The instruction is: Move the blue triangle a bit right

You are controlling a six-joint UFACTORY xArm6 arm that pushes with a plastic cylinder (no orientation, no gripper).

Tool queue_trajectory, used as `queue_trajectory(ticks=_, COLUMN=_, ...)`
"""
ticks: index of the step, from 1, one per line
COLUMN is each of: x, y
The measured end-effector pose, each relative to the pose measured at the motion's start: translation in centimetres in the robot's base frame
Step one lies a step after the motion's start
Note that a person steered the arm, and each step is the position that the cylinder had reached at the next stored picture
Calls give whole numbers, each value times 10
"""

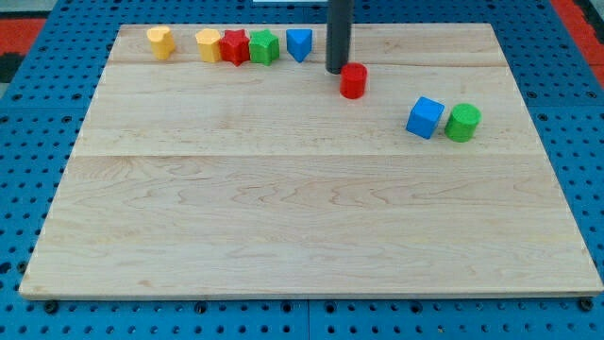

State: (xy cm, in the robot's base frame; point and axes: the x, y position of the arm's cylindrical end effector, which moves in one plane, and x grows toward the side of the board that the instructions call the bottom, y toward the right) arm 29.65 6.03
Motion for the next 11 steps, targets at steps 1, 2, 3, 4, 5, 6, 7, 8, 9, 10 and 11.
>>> queue_trajectory(ticks=1, x=39, y=18)
queue_trajectory(ticks=2, x=63, y=18)
queue_trajectory(ticks=3, x=63, y=17)
queue_trajectory(ticks=4, x=11, y=37)
queue_trajectory(ticks=5, x=-40, y=72)
queue_trajectory(ticks=6, x=-86, y=18)
queue_trajectory(ticks=7, x=-100, y=-62)
queue_trajectory(ticks=8, x=-67, y=-92)
queue_trajectory(ticks=9, x=-23, y=-86)
queue_trajectory(ticks=10, x=-44, y=-91)
queue_trajectory(ticks=11, x=-52, y=-87)
